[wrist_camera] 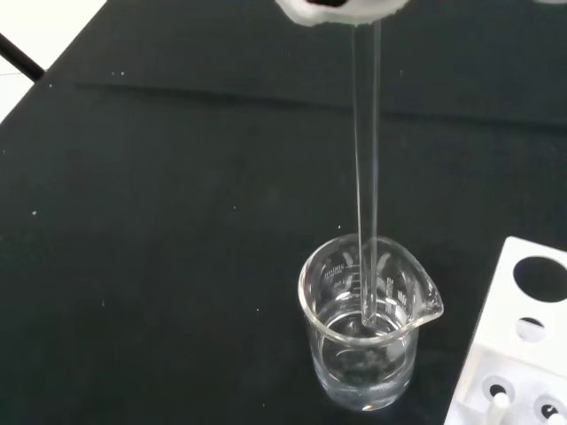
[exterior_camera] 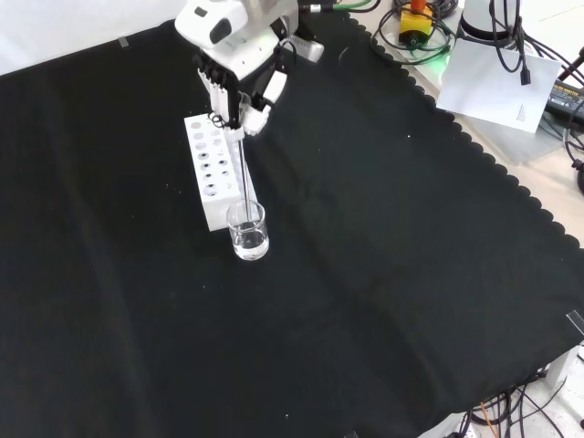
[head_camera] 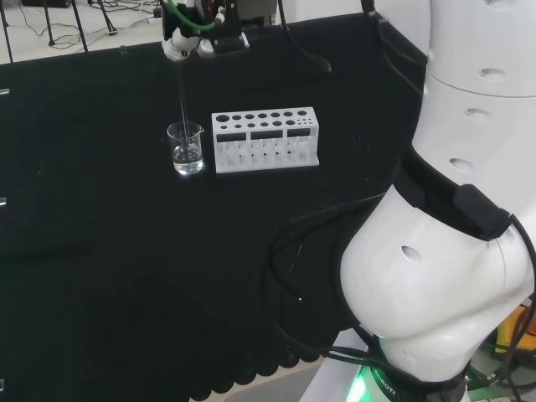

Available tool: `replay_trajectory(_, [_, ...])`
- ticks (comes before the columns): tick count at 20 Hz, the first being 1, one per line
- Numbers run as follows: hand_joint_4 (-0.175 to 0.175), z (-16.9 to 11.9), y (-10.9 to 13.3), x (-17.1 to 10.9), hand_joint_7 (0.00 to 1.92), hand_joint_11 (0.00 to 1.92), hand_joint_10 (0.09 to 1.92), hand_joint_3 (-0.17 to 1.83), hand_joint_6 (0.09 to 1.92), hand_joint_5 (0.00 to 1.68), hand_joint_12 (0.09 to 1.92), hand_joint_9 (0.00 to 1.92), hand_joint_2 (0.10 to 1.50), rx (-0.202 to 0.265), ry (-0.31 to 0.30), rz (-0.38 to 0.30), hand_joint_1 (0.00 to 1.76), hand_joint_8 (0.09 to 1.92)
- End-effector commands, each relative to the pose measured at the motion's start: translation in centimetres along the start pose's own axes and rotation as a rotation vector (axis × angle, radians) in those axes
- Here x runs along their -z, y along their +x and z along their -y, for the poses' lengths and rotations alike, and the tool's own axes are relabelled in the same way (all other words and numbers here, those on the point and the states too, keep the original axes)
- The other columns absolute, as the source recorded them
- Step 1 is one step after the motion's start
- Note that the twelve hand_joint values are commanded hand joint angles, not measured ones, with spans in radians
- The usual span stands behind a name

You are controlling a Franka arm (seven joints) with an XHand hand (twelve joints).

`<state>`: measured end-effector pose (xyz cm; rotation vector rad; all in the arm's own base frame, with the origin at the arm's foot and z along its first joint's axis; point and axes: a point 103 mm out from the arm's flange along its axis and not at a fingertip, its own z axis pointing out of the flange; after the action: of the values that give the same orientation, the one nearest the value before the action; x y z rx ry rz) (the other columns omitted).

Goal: Put the glass rod back on the white test tube rack.

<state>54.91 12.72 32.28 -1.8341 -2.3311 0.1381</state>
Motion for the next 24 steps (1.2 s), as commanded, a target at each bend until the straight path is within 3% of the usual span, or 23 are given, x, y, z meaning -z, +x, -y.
replay_trajectory(1, [-0.175, 2.2, -0.7, 4.0, 1.27, 1.60, 0.73, -0.17, 0.09, 1.40, 0.62, 1.61, 1.07, -0.006, -0.029, -0.019, 1.32, 0.83])
replay_trajectory(9, [-0.175, 3.5, -3.3, 6.4, 1.27, 1.60, 0.73, -0.17, 0.09, 1.40, 0.62, 1.61, 1.07, -0.006, -0.060, -0.012, 1.32, 0.83])
replay_trajectory(24, [-0.175, 4.9, -11.3, 7.3, 1.27, 1.60, 0.73, -0.17, 0.09, 1.40, 0.62, 1.61, 1.07, -0.112, -0.083, 0.004, 1.32, 0.83])
